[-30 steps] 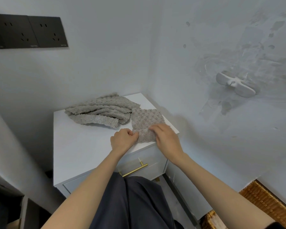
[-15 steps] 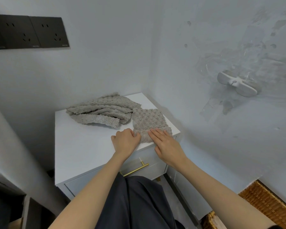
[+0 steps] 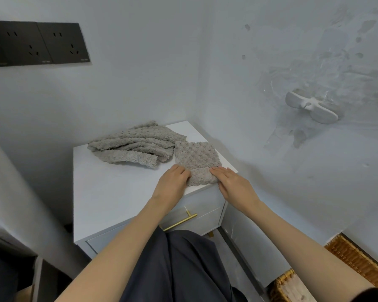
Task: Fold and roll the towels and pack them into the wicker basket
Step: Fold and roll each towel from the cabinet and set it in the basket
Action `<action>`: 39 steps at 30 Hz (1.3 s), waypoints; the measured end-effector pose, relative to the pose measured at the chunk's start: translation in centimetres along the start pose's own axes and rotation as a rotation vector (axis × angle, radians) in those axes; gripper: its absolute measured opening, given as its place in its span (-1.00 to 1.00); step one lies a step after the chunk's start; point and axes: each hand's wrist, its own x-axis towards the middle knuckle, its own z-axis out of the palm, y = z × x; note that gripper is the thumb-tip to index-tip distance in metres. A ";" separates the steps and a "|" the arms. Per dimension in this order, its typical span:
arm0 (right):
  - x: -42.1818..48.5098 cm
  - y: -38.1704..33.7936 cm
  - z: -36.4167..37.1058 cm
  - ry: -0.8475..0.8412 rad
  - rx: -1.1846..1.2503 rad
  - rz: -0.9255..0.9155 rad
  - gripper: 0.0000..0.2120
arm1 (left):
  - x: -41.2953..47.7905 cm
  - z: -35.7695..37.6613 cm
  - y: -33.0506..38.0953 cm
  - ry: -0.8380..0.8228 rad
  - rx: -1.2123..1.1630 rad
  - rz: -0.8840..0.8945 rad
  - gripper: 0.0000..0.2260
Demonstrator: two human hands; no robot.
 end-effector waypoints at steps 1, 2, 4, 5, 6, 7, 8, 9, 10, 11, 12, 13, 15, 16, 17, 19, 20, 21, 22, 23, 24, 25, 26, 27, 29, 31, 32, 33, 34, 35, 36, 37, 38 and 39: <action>0.0 0.0 -0.1 0.006 0.000 0.008 -0.59 | -0.2 0.1 0.0 -0.016 -0.004 -0.005 -0.83; 0.1 -0.1 -0.1 0.013 0.002 0.017 -0.59 | -0.4 0.1 0.1 -0.033 -0.013 -0.020 -0.80; 0.2 -0.4 -0.1 0.012 0.019 0.034 -0.60 | -0.7 0.1 0.1 -0.060 -0.038 -0.054 -0.72; 0.3 -0.4 -0.1 0.003 0.022 0.041 -0.60 | -0.8 0.1 0.0 -0.070 -0.051 -0.071 -0.70; 0.4 -0.4 -0.1 -0.009 0.019 0.043 -0.61 | -0.9 0.0 -0.1 -0.076 -0.063 -0.089 -0.69; 0.5 -0.4 -0.2 -0.020 0.014 0.041 -0.61 | -0.9 -0.2 -0.1 -0.081 -0.072 -0.104 -0.70; 0.5 -0.4 -0.4 -0.030 0.013 0.038 -0.61 | -0.8 -0.3 -0.1 -0.088 -0.079 -0.119 -0.72; 0.5 -0.3 -0.6 -0.036 0.016 0.033 -0.62 | -0.7 -0.3 0.1 -0.093 -0.086 -0.133 -0.72; 0.6 -0.3 -0.7 -0.039 0.028 0.031 -0.64 | -0.6 -0.4 0.2 -0.093 -0.104 -0.152 -0.73; 0.6 -0.2 -0.9 -0.037 0.055 0.034 -0.65 | -0.6 -0.4 0.3 -0.089 -0.135 -0.177 -0.73; 0.7 -0.2 -1.1 -0.035 0.106 0.051 -0.68 | -0.6 -0.5 0.3 -0.085 -0.175 -0.205 -0.74; 0.6 -0.2 -1.4 -0.032 0.184 0.084 -0.71 | -0.6 -0.7 0.3 -0.081 -0.214 -0.227 -0.75; 0.6 -0.4 -2.0 -0.016 0.385 0.188 -0.82 | -0.8 -1.1 0.1 -0.079 -0.261 -0.245 -0.77; 0.6 -0.5 -2.2 -0.013 0.477 0.247 -0.87 | -1.0 -1.2 -0.1 -0.078 -0.270 -0.245 -0.78; 0.6 -0.5 -2.4 -0.016 0.554 0.302 -0.90 | -1.1 -1.4 -0.1 -0.073 -0.276 -0.247 -0.79; 0.7 -0.6 -2.5 -0.055 0.667 0.398 -0.90 | -1.3 -1.5 -0.1 -0.056 -0.316 -0.269 -0.82; 0.8 -0.7 -2.6 -0.093 0.705 0.440 -0.88 | -1.4 -1.5 -0.1 -0.048 -0.354 -0.290 -0.86; 0.9 -0.7 -2.7 -0.129 0.728 0.474 -0.86 | -1.4 -1.5 -0.2 -0.044 -0.395 -0.312 -0.89; 1.0 -0.6 -2.7 -0.153 0.739 0.497 -0.83 | -1.3 -1.4 -0.4 -0.046 -0.436 -0.339 -0.90; 1.1 -0.6 -2.7 -0.161 0.739 0.512 -0.80 | -1.2 -1.4 -0.5 -0.053 -0.472 -0.370 -0.88; 1.3 -0.6 -2.7 -0.155 0.734 0.525 -0.79 | -1.1 -1.4 -0.6 -0.061 -0.498 -0.406 -0.85; 1.5 -0.6 -2.7 -0.143 0.727 0.538 -0.78 | -0.9 -1.3 -0.7 -0.068 -0.514 -0.441 -0.83; 1.6 -0.6 -2.6 -0.125 0.724 0.554 -0.76 | -0.7 -1.2 -0.8 -0.074 -0.516 -0.469 -0.80; 1.7 -0.7 -2.5 -0.104 0.725 0.571 -0.74 | -0.5 -1.1 -0.9 -0.080 -0.503 -0.490 -0.78; 1.8 -0.7 -2.1 -0.053 0.734 0.609 -0.71 | -0.1 -0.7 -0.9 -0.081 -0.456 -0.521 -0.75; 1.9 -0.8 -1.8 -0.019 0.722 0.640 -0.71 | 0.1 -0.4 -1.0 -0.057 -0.437 -0.557 -0.73; 2.0 -0.8 -1.5 -0.007 0.706 0.653 -0.72 | 0.2 -0.2 -1.1 -0.044 -0.437 -0.575 -0.72; 2.0 -0.9 -1.4 0.004 0.681 0.668 -0.72 | 0.3 -0.1 -1.2 -0.037 -0.436 -0.590 -0.71; 2.1 -0.9 -1.2 0.015 0.649 0.686 -0.72 | 0.4 0.0 -1.3 -0.035 -0.434 -0.603 -0.70; 2.1 -1.0 -1.0 0.022 0.610 0.704 -0.71 | 0.6 0.1 -1.4 -0.036 -0.434 -0.616 -0.69; 2.2 -1.1 -0.9 0.028 0.567 0.720 -0.71 | 0.7 0.2 -1.4 -0.039 -0.432 -0.629 -0.68; 2.2 -1.3 -0.8 0.027 0.520 0.729 -0.70 | 0.8 0.3 -1.5 -0.044 -0.425 -0.641 -0.68; 2.3 -1.5 -0.6 0.021 0.477 0.732 -0.70 | 0.9 0.4 -1.5 -0.049 -0.416 -0.650 -0.68; 2.4 -1.6 -0.5 0.012 0.439 0.730 -0.69 | 1.0 0.5 -1.5 -0.054 -0.406 -0.661 -0.67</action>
